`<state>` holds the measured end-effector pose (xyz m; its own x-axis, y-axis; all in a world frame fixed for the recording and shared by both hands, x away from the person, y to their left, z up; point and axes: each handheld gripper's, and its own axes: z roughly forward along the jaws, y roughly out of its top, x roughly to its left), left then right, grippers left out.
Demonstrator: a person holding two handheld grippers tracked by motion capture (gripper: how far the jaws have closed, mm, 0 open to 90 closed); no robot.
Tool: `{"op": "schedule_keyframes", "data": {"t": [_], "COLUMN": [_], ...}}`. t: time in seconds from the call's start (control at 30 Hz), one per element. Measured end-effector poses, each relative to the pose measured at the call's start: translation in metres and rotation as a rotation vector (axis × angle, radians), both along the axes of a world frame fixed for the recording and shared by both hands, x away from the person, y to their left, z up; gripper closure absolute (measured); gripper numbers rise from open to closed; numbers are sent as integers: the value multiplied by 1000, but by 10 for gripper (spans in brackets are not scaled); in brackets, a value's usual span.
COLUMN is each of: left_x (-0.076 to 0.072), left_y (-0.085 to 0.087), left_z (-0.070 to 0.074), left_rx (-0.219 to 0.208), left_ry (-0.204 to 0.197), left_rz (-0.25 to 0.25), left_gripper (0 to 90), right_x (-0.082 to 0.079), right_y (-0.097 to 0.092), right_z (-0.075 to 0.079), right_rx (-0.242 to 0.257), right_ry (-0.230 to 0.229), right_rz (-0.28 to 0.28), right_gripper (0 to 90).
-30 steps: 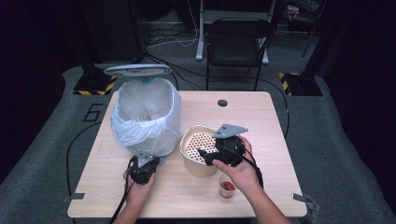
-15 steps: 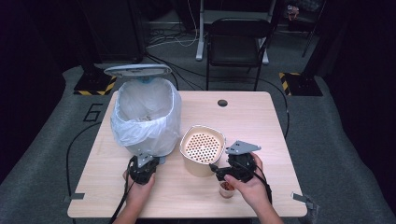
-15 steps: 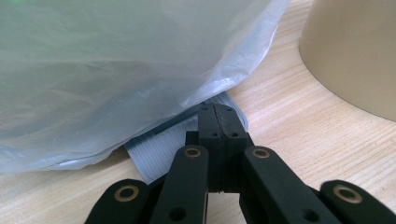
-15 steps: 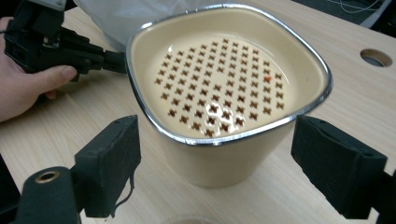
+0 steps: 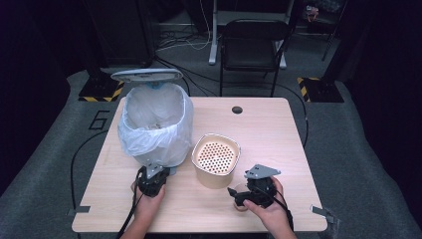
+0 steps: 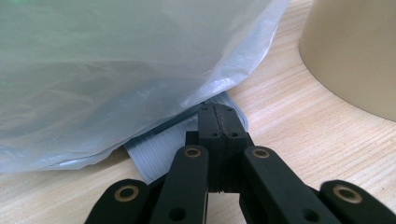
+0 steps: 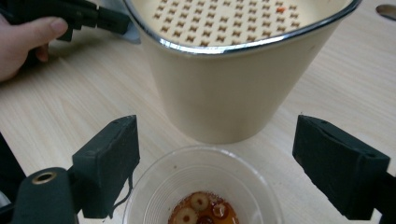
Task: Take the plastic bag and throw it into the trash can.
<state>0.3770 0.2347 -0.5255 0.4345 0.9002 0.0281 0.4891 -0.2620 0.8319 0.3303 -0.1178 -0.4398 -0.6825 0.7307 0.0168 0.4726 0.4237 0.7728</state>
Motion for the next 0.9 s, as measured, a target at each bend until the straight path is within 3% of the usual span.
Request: {"op": "schedule_keyframes", "data": {"t": [0.3,0.7,0.9], "left_x": [0,0,0], "left_y": [0,0,0], "left_z": [0,0,0], "left_rx": [0,-2,-2], "left_ry": [1,0,1], "left_rz": [-1,0,0], "left_gripper": [900,900,900], "right_x": [-8,-17,-18], "right_y": [1,-7,-8], "right_z": [-14,-27,-32], "right_rx": [-50,-40,-62], "right_ry": [20,48,41], "right_rz": [8,-5,2], "right_gripper": [146,148,205]}}
